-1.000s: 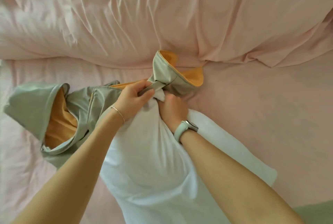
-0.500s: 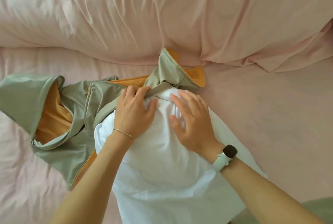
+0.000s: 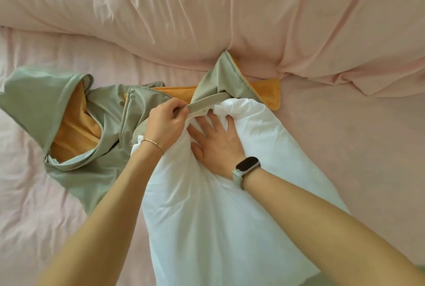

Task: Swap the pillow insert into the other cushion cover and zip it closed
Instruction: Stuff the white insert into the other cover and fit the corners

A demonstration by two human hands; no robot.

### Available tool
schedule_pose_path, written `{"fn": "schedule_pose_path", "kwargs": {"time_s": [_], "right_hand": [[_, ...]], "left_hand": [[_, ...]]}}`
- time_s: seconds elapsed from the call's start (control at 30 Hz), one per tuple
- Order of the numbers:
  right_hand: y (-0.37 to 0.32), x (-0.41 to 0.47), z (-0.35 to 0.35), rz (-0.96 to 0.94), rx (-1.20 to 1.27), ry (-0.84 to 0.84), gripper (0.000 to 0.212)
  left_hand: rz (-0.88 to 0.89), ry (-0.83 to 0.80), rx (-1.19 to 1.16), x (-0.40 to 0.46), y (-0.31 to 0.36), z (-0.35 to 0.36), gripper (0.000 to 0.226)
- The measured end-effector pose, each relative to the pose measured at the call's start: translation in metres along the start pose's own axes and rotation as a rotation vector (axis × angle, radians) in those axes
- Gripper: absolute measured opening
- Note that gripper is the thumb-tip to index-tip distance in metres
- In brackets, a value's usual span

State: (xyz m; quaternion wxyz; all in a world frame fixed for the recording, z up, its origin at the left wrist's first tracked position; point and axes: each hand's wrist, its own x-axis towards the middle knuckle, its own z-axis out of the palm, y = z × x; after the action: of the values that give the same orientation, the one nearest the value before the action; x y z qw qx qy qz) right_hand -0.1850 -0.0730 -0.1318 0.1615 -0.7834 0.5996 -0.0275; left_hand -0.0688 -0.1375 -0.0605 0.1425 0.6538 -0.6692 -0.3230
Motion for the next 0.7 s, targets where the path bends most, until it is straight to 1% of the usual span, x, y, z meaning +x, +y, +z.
{"fn": "schedule_pose_path", "kwargs": {"time_s": [0.1,0.17,0.2,0.27,0.3,0.37,0.4,0.43,0.5,0.53,0.57,0.63,0.7], "right_hand": [[0.002,0.009,0.005,0.052,-0.032,-0.034,0.054],[0.001,0.006,-0.001,0.054,0.005,-0.017,0.054],[0.002,0.001,-0.005,0.054,0.039,0.010,0.053],[0.004,-0.017,-0.013,0.049,0.104,0.126,0.050],[0.005,-0.027,-0.017,0.038,0.122,0.213,0.047],[0.003,-0.044,-0.026,-0.011,0.118,0.384,0.041],[0.000,-0.049,-0.030,-0.049,0.123,0.439,0.040],[-0.006,-0.051,-0.035,-0.096,0.141,0.469,0.039],[-0.020,-0.049,-0.039,-0.181,0.185,0.451,0.039],[-0.027,-0.047,-0.038,-0.208,0.186,0.413,0.040],[-0.033,-0.045,-0.035,-0.223,0.172,0.368,0.042],[-0.041,-0.042,-0.029,-0.220,0.123,0.290,0.046],[-0.045,-0.040,-0.026,-0.206,0.101,0.261,0.050]], "left_hand": [[0.064,-0.017,0.047,-0.007,0.000,0.007,0.013],[0.130,-0.029,0.100,-0.008,-0.004,0.005,0.016],[0.166,-0.031,0.142,-0.008,-0.007,0.002,0.021],[0.214,-0.001,0.206,-0.011,-0.014,-0.003,0.036],[0.227,0.026,0.215,-0.013,-0.016,-0.006,0.038],[0.271,0.128,0.269,-0.019,-0.017,-0.005,0.025],[0.280,0.194,0.322,-0.021,-0.019,-0.003,0.021],[0.264,0.256,0.386,-0.022,-0.021,-0.002,0.021],[0.216,0.345,0.446,-0.025,-0.024,-0.005,0.022],[0.219,0.375,0.404,-0.026,-0.026,-0.009,0.021],[0.214,0.387,0.309,-0.029,-0.029,-0.014,0.022],[0.168,0.347,0.128,-0.034,-0.040,-0.025,0.020],[0.150,0.302,0.087,-0.038,-0.055,-0.031,0.016]]}}
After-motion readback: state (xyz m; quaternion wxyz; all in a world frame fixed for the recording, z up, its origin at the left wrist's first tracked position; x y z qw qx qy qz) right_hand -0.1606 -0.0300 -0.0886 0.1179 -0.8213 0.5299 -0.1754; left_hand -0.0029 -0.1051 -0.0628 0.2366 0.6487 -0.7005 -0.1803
